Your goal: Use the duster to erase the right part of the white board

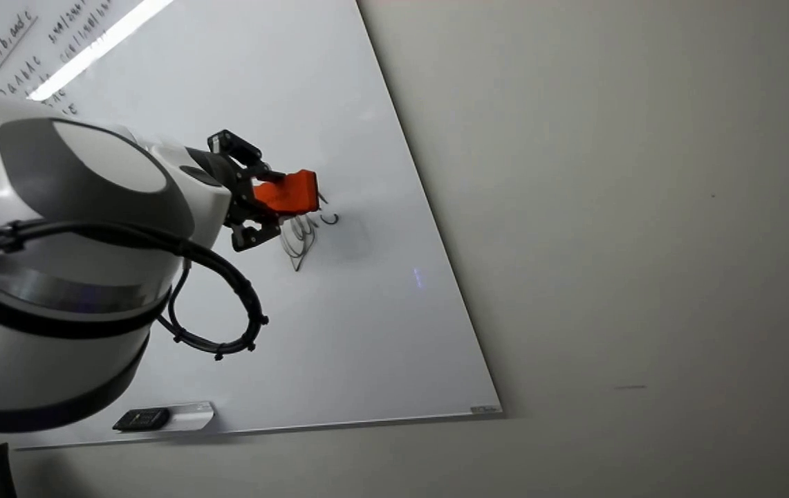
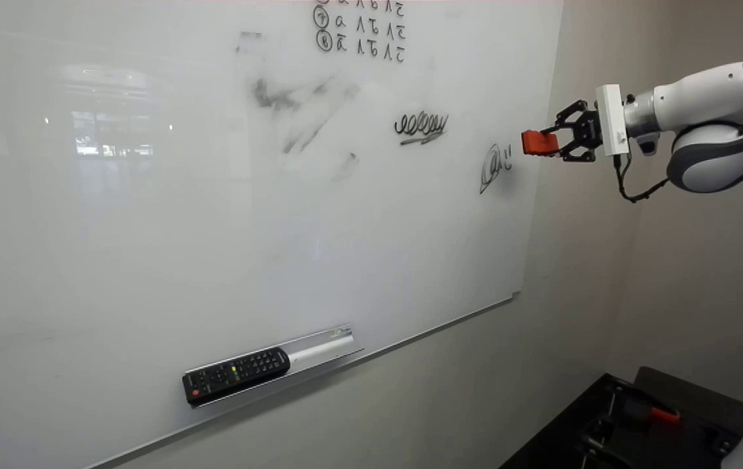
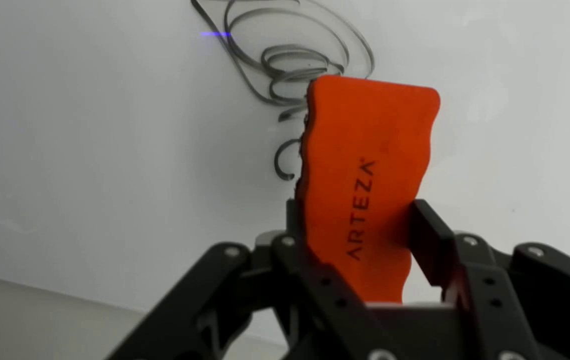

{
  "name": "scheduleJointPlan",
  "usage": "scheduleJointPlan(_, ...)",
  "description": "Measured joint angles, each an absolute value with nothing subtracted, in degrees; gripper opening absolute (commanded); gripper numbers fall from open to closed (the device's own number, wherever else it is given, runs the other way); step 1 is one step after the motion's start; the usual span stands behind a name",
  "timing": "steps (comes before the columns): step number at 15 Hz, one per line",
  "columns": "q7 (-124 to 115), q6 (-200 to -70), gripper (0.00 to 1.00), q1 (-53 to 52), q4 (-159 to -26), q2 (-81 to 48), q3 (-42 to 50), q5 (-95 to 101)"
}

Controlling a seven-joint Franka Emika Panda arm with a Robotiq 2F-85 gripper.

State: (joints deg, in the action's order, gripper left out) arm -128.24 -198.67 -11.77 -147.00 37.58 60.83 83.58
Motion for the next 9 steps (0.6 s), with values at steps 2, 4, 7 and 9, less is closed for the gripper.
scheduleJointPlan(2, -128.47, -198.66, 0.28, -12.50, -146.96, 37.65, 61.41, 83.16)
scheduleJointPlan(4, -128.98, -198.66, 0.28, -13.95, -146.97, 37.93, 62.30, 79.79)
scheduleJointPlan(7, -129.12, -198.66, 0.28, -17.11, -146.93, 38.69, 63.34, 72.05)
scheduleJointPlan(9, -128.71, -198.66, 0.28, -20.03, -146.90, 39.51, 64.67, 67.33)
